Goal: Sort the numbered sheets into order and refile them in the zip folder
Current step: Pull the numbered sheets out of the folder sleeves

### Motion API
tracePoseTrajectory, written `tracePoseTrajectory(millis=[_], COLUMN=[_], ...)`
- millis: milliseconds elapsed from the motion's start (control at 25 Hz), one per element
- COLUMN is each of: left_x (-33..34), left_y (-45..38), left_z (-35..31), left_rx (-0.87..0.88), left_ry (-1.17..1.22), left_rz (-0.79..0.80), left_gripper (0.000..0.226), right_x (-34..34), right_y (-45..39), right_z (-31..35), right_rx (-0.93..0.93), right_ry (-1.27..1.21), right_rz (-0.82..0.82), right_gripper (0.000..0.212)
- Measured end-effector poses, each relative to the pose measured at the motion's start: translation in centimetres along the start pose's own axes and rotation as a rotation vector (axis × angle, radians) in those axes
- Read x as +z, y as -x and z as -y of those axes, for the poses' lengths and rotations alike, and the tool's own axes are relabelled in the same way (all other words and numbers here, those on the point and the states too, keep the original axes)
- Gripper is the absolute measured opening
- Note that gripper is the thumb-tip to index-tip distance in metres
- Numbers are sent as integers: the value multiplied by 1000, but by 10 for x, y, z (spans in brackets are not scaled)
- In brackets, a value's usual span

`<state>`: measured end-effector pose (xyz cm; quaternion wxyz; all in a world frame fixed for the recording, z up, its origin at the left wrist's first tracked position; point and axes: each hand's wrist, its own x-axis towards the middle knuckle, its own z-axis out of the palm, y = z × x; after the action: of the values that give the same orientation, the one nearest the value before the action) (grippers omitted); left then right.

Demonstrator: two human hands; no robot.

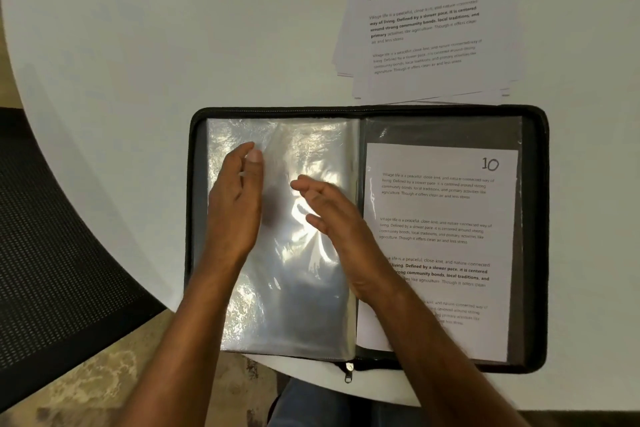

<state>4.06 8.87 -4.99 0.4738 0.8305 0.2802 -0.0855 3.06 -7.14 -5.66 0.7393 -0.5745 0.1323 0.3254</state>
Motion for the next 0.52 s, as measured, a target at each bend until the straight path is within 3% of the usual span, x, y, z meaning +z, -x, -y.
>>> tracePoseTrajectory(millis=[120, 240, 520], left_x=[5, 10, 28], left_y=[-2, -5, -3], left_z=[6, 10, 2], left_rx=[102, 182, 232], left_ry=[-266, -456, -661], left_rz=[-14, -53, -86], left_gripper=[71, 73, 105], right_x=[-4, -24, -89], right_y=[5, 11, 21], right_z=[-3, -13, -17], right_rx=[-79, -267, -415], right_ry=[193, 525, 954], right_rz=[-14, -83, -372], right_gripper=[29, 35, 43])
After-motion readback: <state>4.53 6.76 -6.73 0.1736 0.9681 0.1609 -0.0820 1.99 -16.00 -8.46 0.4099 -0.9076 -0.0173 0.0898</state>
